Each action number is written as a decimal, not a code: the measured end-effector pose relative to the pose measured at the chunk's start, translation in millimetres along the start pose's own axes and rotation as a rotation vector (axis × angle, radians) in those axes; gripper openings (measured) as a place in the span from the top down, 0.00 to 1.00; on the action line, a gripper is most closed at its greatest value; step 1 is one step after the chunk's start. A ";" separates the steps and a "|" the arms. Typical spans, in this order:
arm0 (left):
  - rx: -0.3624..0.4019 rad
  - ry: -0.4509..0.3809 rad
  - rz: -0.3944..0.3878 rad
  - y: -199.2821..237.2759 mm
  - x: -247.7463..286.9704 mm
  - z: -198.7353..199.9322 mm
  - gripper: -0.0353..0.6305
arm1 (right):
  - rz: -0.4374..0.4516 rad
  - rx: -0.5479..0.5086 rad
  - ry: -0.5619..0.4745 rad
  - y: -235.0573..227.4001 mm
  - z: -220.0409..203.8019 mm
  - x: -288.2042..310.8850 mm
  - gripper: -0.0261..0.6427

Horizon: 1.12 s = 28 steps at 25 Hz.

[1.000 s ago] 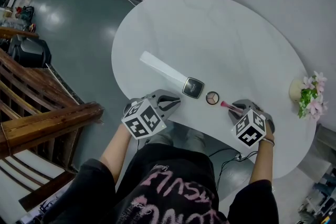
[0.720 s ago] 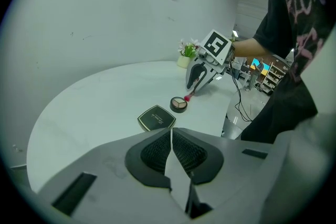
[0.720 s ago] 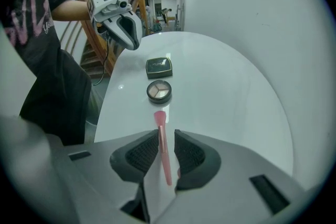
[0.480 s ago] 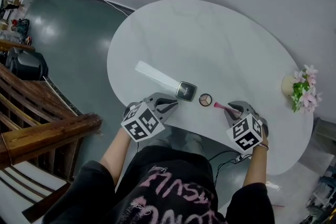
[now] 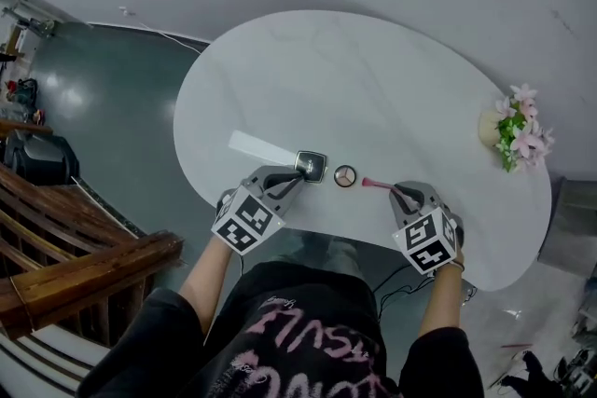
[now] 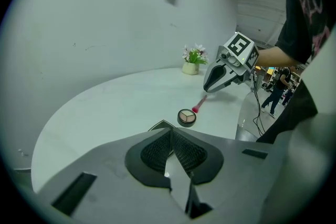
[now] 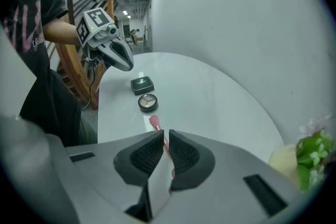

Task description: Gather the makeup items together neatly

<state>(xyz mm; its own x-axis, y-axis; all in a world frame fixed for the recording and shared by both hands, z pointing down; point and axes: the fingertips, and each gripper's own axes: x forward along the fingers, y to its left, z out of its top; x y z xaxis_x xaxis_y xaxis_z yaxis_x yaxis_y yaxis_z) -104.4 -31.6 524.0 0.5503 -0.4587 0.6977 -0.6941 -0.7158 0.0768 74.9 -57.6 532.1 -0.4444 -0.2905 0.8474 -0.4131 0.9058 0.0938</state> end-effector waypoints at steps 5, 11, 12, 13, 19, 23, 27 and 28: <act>0.013 -0.033 0.033 -1.1 8.8 12.0 0.92 | -0.073 0.074 -0.047 -3.0 2.5 -10.7 0.84; 0.007 -0.071 0.044 -5.1 10.8 21.4 0.92 | -0.161 0.152 -0.125 -5.0 10.0 -26.9 0.85; 0.011 -0.077 0.042 -6.4 11.0 21.9 0.92 | -0.177 0.162 -0.136 -5.1 10.7 -29.5 0.85; 0.017 -0.081 0.041 -7.3 10.7 22.5 0.92 | -0.193 0.170 -0.143 -4.9 11.0 -32.2 0.85; 0.046 -0.117 0.039 -11.3 4.6 33.5 0.92 | -0.299 0.229 -0.193 -7.1 16.9 -55.0 0.86; 0.055 -0.144 0.037 -13.4 1.4 40.8 0.92 | -0.348 0.285 -0.244 -7.4 25.1 -69.7 0.86; 0.061 -0.181 0.038 -14.8 -3.5 51.4 0.92 | -0.390 0.307 -0.285 -6.2 35.1 -81.2 0.86; 0.061 -0.193 0.038 -15.3 -5.3 54.5 0.92 | -0.401 0.315 -0.297 -5.6 37.5 -84.5 0.86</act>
<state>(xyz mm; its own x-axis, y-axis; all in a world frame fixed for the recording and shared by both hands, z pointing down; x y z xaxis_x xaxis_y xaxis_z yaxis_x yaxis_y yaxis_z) -71.3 -47.0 480.3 0.6069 -0.5742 0.5495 -0.6899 -0.7239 0.0056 84.9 -49.7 440.4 -0.3896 -0.7064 0.5909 -0.7909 0.5854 0.1784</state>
